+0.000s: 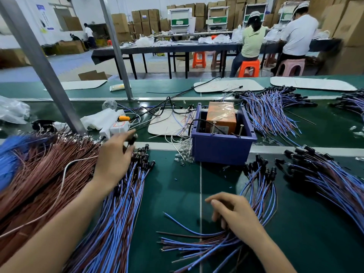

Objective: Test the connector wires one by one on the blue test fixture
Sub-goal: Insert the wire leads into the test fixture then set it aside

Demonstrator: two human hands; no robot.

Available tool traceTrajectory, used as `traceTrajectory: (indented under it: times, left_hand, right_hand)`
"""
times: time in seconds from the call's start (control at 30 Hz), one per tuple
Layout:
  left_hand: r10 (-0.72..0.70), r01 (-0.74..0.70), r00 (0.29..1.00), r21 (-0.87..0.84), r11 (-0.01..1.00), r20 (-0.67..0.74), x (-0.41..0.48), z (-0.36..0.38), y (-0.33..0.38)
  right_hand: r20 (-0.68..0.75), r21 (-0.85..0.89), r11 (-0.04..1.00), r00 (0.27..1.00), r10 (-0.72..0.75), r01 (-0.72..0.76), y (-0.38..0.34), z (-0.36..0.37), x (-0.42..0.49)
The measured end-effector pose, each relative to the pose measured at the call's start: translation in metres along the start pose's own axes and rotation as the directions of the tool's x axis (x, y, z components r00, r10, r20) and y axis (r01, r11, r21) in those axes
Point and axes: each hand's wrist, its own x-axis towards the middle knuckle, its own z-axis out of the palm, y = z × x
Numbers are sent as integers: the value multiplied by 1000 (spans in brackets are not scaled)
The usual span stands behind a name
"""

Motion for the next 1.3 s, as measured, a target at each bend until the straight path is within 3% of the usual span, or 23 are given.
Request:
traceTrajectory:
  times: [0.1, 0.17, 0.23, 0.3, 0.43, 0.53, 0.67, 0.77, 0.83, 0.9, 0.97, 1.0, 1.03, 1.07, 1.1, 1.2, 1.3]
  left_hand:
    - [102, -119, 986, -121, 986, -134, 29, -19, 34]
    - [186, -232, 960, -225, 946, -207, 40, -27, 71]
    - [312, -375, 922, -324, 868, -230, 35, -31, 116]
    - [497, -539, 842, -354, 765, -209, 14, -31, 151]
    - [826, -813, 553, -286, 507, -108, -44, -19, 175]
    - [931, -904, 362, -260, 338, -47, -72, -10, 159]
    - [943, -921, 293, -218, 322, 157, -89, 17, 128]
    - [902, -923, 248, -197, 331, 353, -81, 43, 106]
    - [811, -916, 296, -90, 391, 504, -69, 54, 102]
    - [714, -820, 380, -143, 554, 588, -59, 62, 100]
    - [626, -532, 528, -350, 771, 574, -45, 54, 112]
    - [586, -386, 656, -455, 802, 477, -35, 47, 122]
    - [519, -255, 772, -570, 781, 367, -24, 36, 133]
    - [455, -155, 843, -680, 716, 287, -15, 26, 143]
    - [417, -64, 869, -774, 630, 267, -6, 16, 153]
    - [427, 73, 869, -917, 392, 252, 8, 1, 175]
    - [444, 58, 876, -957, 285, 186, -1, 2, 181]
  right_hand:
    - [-82, 394, 919, 995, 47, -11, -14, -2, 3]
    - [81, 623, 773, 993, 91, -122, -34, -2, 13]
    - [259, 702, 678, 965, 44, -219, -61, -2, 23]
    - [304, 776, 587, 952, -27, -231, -87, -8, 29]
    - [145, 821, 568, 984, -105, -60, -115, -49, 35]
    - [122, 891, 434, 991, 54, -133, -122, -72, 37]
    - [-235, 898, 427, 936, 263, 105, -111, -82, 43]
    - [-393, 869, 438, 857, 332, 229, -101, -84, 44]
    - [-503, 815, 494, 794, 341, 304, -101, -82, 42]
    - [-625, 705, 605, 728, 281, 371, -103, -81, 39]
    - [-723, 556, 693, 678, 131, 459, -102, -80, 38]
    - [-762, 466, 720, 647, 32, 514, -99, -79, 38]
    - [-789, 352, 749, 608, -85, 562, -97, -76, 38]
    - [-794, 211, 776, 568, -219, 594, -94, -73, 37]
    - [-770, 64, 786, 531, -353, 615, -91, -69, 37]
    - [-651, -244, 749, 468, -598, 616, -79, -57, 37]
    - [-574, -313, 739, 501, -648, 597, -70, -51, 36]
